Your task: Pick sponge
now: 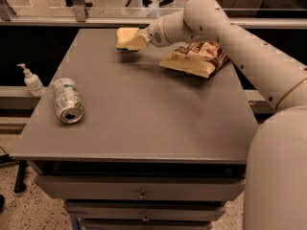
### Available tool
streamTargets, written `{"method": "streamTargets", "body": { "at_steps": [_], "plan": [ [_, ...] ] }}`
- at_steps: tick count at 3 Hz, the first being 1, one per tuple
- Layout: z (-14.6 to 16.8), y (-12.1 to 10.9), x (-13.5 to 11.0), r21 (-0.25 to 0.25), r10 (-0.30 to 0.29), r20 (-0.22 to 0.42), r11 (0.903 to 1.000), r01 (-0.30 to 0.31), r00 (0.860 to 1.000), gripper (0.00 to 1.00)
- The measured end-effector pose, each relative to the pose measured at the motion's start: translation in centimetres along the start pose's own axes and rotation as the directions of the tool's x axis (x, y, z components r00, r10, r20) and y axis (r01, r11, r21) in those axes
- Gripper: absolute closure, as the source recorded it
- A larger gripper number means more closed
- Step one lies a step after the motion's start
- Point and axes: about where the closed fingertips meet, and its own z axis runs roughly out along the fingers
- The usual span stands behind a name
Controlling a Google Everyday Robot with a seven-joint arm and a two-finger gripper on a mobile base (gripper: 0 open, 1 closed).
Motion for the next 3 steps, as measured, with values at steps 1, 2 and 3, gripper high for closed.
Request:
{"method": "streamTargets", "body": {
  "at_steps": [1,2,3],
  "plan": [
    [-2.2,2.2,-2.2,-0.123,0.029,0.092,0.9922,-0.018,0.995,1.00],
    [-4.9,4.2,-4.1,-0.225,0.058,0.170,0.9741,-0.019,0.984,1.00],
    [-8.5,5.1,-5.3,-0.274,0.100,0.238,0.9611,-0.032,0.966,1.00]
  ]
}}
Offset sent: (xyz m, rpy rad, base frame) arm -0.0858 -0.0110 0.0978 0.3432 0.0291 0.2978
